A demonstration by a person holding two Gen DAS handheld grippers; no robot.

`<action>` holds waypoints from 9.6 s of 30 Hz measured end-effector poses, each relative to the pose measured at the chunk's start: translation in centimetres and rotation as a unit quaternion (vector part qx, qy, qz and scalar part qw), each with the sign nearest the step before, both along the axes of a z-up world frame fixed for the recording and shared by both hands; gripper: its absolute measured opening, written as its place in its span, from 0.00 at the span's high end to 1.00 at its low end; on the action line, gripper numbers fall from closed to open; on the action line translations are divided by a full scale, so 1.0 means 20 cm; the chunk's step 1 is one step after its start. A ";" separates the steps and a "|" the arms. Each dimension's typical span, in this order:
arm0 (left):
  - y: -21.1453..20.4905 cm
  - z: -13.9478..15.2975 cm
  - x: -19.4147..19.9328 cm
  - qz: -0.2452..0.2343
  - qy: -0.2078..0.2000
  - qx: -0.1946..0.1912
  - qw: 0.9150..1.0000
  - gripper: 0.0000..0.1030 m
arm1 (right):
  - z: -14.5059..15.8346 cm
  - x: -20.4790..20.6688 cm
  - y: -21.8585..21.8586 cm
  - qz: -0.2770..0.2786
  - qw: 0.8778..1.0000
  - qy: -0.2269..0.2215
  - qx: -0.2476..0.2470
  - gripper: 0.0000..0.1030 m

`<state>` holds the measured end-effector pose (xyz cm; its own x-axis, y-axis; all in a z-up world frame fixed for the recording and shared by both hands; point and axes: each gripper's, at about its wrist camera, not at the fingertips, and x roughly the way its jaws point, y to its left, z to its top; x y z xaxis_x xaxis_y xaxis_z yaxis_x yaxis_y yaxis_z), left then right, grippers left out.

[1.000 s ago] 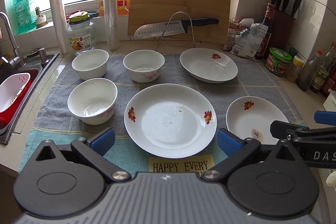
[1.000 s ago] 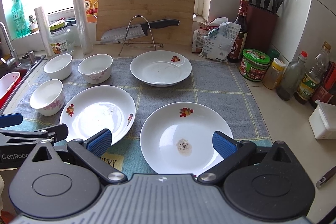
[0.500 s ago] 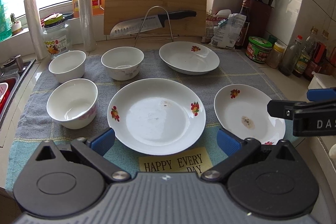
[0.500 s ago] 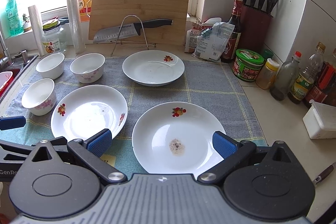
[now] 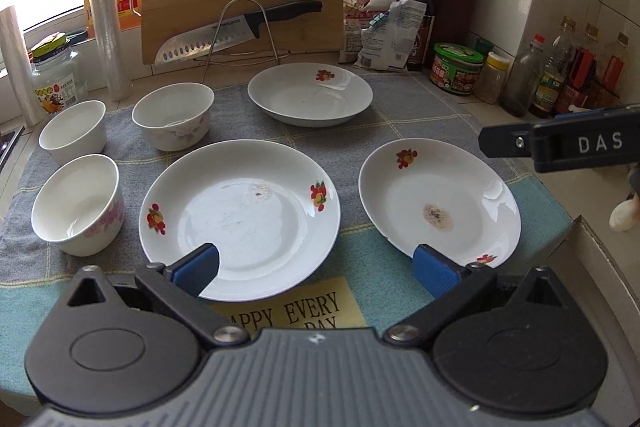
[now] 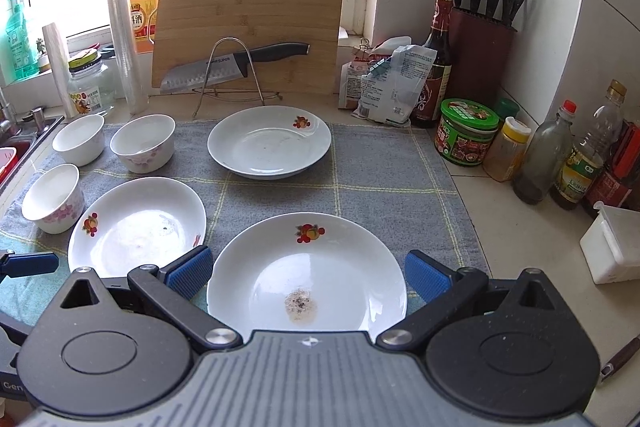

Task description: Organize plates and bowls

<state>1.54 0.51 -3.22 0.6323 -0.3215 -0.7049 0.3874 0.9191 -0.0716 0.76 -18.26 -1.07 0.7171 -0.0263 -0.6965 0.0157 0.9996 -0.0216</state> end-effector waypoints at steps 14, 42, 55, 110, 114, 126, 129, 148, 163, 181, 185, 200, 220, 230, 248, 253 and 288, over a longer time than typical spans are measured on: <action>-0.31 -0.24 -0.01 -0.084 0.032 0.017 0.996 0.01 | -0.14 0.12 -0.24 -0.002 0.999 0.025 0.019 0.00; -0.54 -0.43 0.10 -0.152 -0.005 0.041 0.987 0.00 | -0.33 0.33 -0.47 0.038 0.995 0.080 0.046 0.00; -0.51 -0.45 0.08 -0.167 -0.033 0.022 0.985 0.00 | -0.52 0.49 -0.48 0.151 0.974 0.135 0.104 0.00; -0.57 -0.39 0.19 -0.207 -0.039 0.040 0.977 0.02 | -0.49 0.68 -0.58 0.290 0.930 0.145 0.171 0.03; -0.64 -0.37 0.26 -0.213 -0.043 0.042 0.975 0.02 | -0.46 0.70 -0.66 0.282 0.936 0.131 0.166 0.03; -0.88 -0.40 0.48 -0.230 -0.048 0.043 0.971 0.02 | -0.45 0.86 -0.89 0.253 0.949 0.112 0.149 0.03; -0.93 -0.42 0.52 -0.233 -0.043 0.041 0.971 0.02 | -0.47 0.90 -0.94 0.245 0.952 0.112 0.149 0.03; -1.10 -0.49 0.66 -0.217 -0.014 0.042 0.975 0.02 | -0.57 1.04 -1.09 0.227 0.957 0.114 0.142 0.03; -1.10 -0.50 0.66 -0.213 -0.001 0.044 0.976 0.02 | -0.59 1.06 -1.08 0.213 0.962 0.110 0.128 0.00; -0.84 -0.32 0.47 -0.109 -0.025 0.011 0.994 0.01 | -0.36 0.88 -0.89 0.155 0.984 0.050 0.070 0.00; -0.73 -0.29 0.43 -0.087 -0.033 0.009 0.996 0.01 | -0.32 0.82 -0.79 0.149 0.986 0.037 0.066 0.00; -0.30 -0.25 0.28 -0.052 -0.053 0.025 0.997 0.01 | -0.21 0.62 -0.31 0.184 0.980 0.048 0.065 0.00; 0.27 -0.30 0.11 0.035 -0.030 0.037 0.998 0.01 | -0.25 0.66 0.19 0.254 0.963 0.067 0.065 0.00; 0.33 -0.52 0.12 0.025 0.018 0.036 0.999 0.01 | -0.28 0.66 0.21 0.258 0.961 0.080 0.066 0.00; 0.32 -0.59 0.21 -0.032 -0.022 0.035 0.999 0.00 | -0.48 0.72 0.32 0.300 0.931 0.159 0.132 0.00; 0.32 -0.60 0.21 -0.036 -0.030 0.030 0.998 0.00 | -0.52 0.78 0.40 0.317 0.923 0.174 0.135 0.00; 0.34 -0.60 0.21 -0.072 -0.038 0.027 0.996 0.00 | -0.54 1.12 0.53 0.386 0.876 0.217 0.191 0.00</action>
